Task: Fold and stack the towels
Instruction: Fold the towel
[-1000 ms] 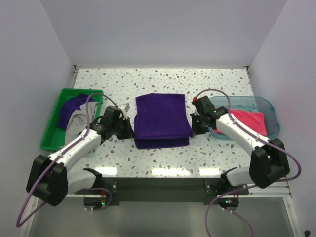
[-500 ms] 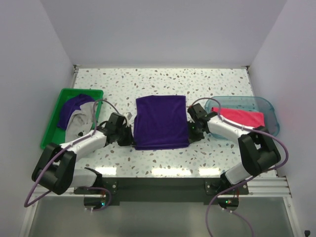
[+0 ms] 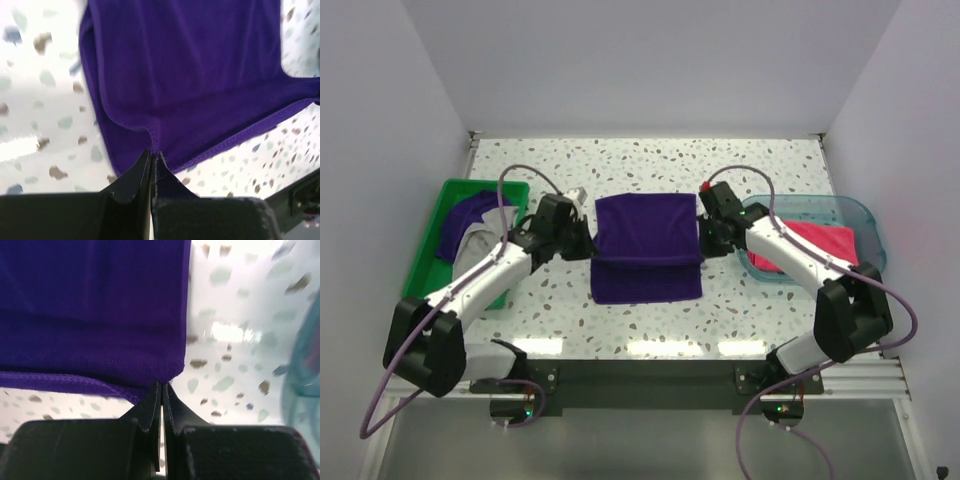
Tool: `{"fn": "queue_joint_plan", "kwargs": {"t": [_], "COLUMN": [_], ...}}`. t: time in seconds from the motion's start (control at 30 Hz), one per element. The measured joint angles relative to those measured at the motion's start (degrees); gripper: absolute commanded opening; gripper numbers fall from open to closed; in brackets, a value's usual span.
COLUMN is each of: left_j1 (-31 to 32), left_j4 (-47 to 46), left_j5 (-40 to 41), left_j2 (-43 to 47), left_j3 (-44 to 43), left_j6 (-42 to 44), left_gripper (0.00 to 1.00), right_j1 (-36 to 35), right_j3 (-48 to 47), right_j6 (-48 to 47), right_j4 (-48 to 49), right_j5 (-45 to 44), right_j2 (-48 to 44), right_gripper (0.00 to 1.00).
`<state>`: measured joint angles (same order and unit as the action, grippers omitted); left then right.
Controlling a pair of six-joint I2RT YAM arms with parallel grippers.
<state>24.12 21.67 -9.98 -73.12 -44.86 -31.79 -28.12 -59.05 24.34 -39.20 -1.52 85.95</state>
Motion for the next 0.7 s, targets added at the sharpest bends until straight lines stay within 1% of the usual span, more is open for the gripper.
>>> {"fn": "queue_joint_plan", "kwargs": {"t": [0.1,0.2,0.27,0.3,0.4,0.53,0.6,0.7], "left_j1": [-1.07,-4.46,-7.37,-8.41,-10.47,-11.91,-12.37,-12.59], "left_j4": [1.01,1.86,2.84,2.75,2.84,2.49,1.09,-1.49], "left_j5": [1.49,2.08,2.6,2.82,3.39,3.37,3.19,3.13], "left_j2": [-3.37,-9.57,-14.95,-17.49,-23.65,-31.82,-34.38,-36.11], "left_j3": [-8.37,-18.91,-28.33,-32.79,-45.18,-62.27,-67.54,-69.9], "left_j6": [1.44,2.97,4.07,4.57,5.88,7.04,7.78,9.16], "left_gripper": [0.0,0.0,0.0,0.0,0.0,0.0,0.01,0.02], "right_j1": [0.07,0.7,1.27,1.66,2.49,3.37,3.76,4.17], "right_j3": [-7.21,-17.11,-24.57,-29.03,-38.05,-45.79,-47.84,-50.25], "right_j6": [-1.38,-3.04,-4.13,-4.81,-6.67,-10.12,-11.74,-13.64], "right_j4": [-0.83,-2.14,-1.49,-0.31,3.52,9.84,13.2,16.61], "right_j5": [-3.76,-7.65,-10.12,-11.78,-15.67,-20.26,-21.86,-23.06], "right_j2": [0.02,1.73,4.15,5.92,10.27,15.52,17.57,20.31], "right_gripper": [0.0,0.0,0.0,0.0,0.0,0.0,0.0,0.0]}}
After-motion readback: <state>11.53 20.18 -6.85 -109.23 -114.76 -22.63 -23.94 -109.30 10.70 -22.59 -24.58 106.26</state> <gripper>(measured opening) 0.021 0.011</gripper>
